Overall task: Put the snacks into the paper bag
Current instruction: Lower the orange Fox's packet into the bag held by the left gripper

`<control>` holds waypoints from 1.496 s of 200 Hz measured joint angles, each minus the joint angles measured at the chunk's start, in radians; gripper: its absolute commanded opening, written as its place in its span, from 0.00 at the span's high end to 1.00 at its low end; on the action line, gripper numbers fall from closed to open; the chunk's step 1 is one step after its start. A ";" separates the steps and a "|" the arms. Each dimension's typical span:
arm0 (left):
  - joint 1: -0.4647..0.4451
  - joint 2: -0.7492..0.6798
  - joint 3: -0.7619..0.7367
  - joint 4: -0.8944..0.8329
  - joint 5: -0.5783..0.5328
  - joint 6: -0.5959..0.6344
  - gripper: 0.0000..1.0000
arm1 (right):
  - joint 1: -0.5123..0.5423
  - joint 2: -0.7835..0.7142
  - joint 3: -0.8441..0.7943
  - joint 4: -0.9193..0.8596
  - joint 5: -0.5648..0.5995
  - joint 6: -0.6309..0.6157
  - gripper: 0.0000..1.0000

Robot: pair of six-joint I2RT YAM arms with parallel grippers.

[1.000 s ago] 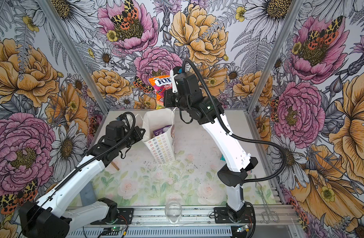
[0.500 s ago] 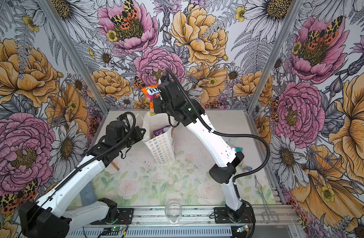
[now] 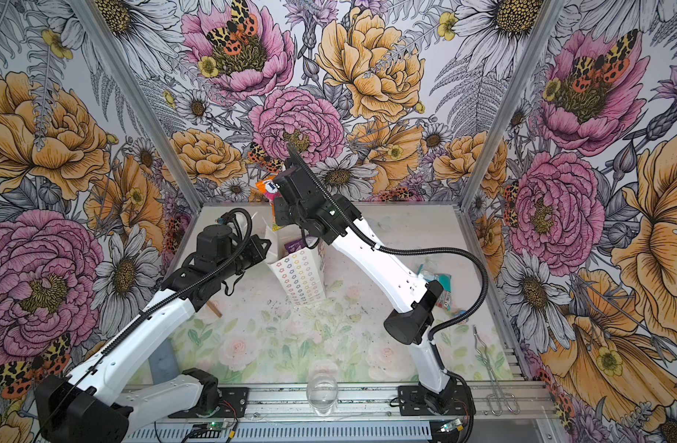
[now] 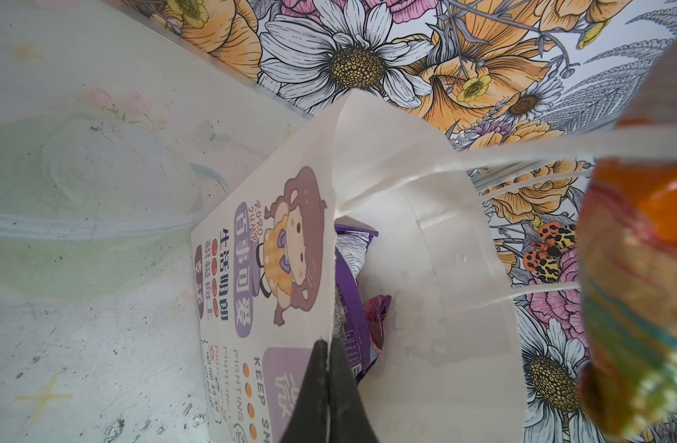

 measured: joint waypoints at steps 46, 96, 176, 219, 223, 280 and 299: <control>0.000 -0.005 -0.005 0.001 0.000 0.000 1.00 | 0.000 0.000 -0.047 0.000 0.026 0.036 1.00; 0.000 -0.005 -0.005 0.001 0.000 0.000 1.00 | 0.000 0.000 -0.104 0.000 0.029 0.063 1.00; 0.000 -0.005 -0.005 0.001 0.000 0.000 1.00 | 0.012 -0.008 -0.202 -0.001 0.030 0.088 1.00; -0.006 -0.005 -0.005 0.002 -0.001 -0.003 1.00 | 0.024 -0.044 -0.262 0.000 0.029 0.092 1.00; -0.006 -0.005 -0.005 0.002 -0.001 -0.004 1.00 | 0.024 -0.048 -0.266 -0.001 0.029 0.095 1.00; -0.011 -0.005 -0.013 0.017 -0.004 -0.023 1.00 | 0.044 -0.108 -0.298 -0.003 0.025 0.129 1.00; -0.014 -0.005 -0.014 0.022 -0.004 -0.026 1.00 | 0.049 -0.117 -0.313 -0.004 0.021 0.139 1.00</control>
